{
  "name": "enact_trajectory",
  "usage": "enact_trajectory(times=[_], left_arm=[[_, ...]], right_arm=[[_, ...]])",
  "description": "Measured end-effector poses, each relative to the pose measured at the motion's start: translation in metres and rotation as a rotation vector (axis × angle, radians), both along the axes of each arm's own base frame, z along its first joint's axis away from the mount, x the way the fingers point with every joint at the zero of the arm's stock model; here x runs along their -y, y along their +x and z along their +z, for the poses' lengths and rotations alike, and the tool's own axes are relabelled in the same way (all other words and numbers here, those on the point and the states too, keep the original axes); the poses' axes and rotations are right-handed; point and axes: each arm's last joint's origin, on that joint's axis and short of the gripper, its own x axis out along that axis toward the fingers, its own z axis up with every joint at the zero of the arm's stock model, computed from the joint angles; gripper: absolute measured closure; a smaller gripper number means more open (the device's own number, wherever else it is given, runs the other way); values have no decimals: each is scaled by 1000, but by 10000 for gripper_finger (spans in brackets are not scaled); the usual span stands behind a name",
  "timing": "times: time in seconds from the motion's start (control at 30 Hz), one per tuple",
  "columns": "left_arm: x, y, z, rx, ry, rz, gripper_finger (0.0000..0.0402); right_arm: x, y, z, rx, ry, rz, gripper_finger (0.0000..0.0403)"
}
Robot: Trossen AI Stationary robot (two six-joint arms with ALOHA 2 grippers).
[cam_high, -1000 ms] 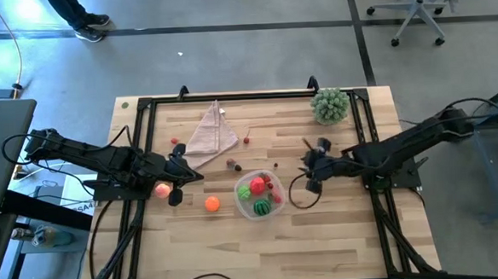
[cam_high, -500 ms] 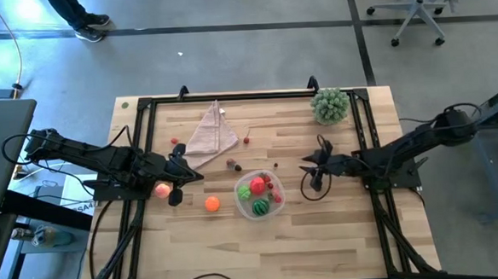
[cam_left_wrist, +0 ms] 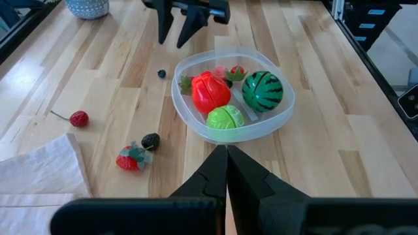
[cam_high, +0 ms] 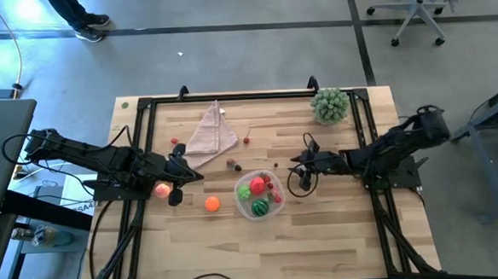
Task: Pick and placing Produce into tupperware
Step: Put the blueberry into the transparent bin
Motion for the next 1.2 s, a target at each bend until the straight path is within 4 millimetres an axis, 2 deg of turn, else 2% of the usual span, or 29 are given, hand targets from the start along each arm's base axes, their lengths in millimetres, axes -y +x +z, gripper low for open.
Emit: enact_trajectory(times=[0.1,0.43,0.87,1.2], left_arm=[[0,0,0,1,0,0,401],[0,0,0,0,0,0,401],[0,0,0,0,0,0,401],[0,0,0,1,0,0,401]], right_arm=[[-1,6,-5,29,0,23,237],[-2,40,-25,-54,-53,67,237],[10,46,-23,-34,-55,-28,237],[12,48,-23,-28,5,0,238]])
